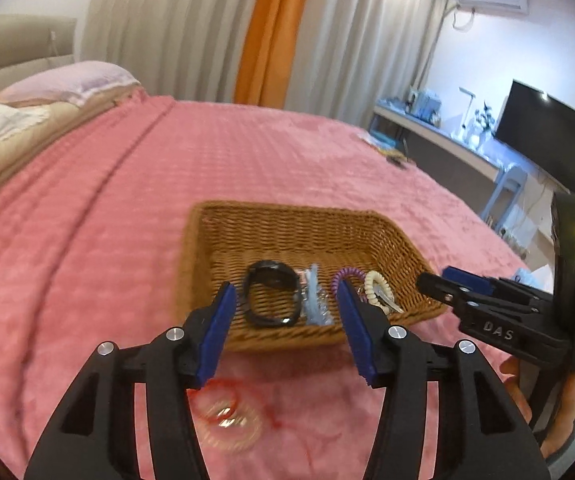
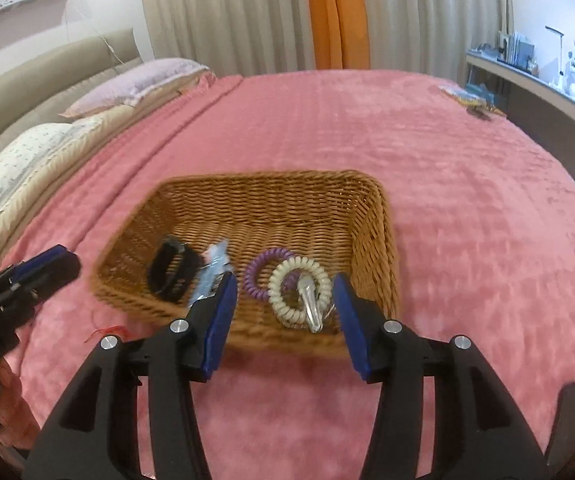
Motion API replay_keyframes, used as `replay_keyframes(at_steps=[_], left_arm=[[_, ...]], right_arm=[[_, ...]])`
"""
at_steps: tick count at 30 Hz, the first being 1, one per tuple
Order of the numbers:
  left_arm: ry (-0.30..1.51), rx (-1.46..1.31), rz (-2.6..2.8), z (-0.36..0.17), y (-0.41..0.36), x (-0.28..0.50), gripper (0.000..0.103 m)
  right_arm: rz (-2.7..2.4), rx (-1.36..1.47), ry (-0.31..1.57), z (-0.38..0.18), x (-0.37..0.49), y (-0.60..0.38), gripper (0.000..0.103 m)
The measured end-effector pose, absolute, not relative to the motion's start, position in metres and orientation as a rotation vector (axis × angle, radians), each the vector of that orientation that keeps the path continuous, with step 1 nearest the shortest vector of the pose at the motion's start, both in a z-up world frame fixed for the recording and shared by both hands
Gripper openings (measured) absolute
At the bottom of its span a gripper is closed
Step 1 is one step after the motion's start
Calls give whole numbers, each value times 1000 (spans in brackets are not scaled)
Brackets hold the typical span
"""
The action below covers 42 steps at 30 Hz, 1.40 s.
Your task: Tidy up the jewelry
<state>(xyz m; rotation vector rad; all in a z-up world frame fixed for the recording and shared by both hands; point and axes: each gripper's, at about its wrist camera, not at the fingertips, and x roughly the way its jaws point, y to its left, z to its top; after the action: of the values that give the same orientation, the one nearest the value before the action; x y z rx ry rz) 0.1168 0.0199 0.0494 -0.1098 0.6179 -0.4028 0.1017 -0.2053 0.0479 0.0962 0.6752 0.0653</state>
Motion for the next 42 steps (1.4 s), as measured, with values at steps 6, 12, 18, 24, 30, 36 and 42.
replay_keyframes(at_steps=[6,12,18,24,30,36,42], left_arm=[[574,-136,-333,57,60,70,55],[602,-175,-302,36,90,47,55],[678,-191,-287,-2,101,46,55],[760,-198,-279,-33,98,56,55],[823,-205,-275,-44,90,74,54],[891,-183,-274,-54,78,96,48],[928,-109,-249,-59,61,110,37]], right_arm=[[79,77,616,50,39,-178,47],[118,27,601,23,-14,-141,47],[157,11,629,-7,-39,-118,47],[181,42,677,-33,-48,-112,47],[199,51,710,-52,-49,-103,47],[192,64,736,-59,-41,-100,46],[161,63,761,-62,-27,-94,33]])
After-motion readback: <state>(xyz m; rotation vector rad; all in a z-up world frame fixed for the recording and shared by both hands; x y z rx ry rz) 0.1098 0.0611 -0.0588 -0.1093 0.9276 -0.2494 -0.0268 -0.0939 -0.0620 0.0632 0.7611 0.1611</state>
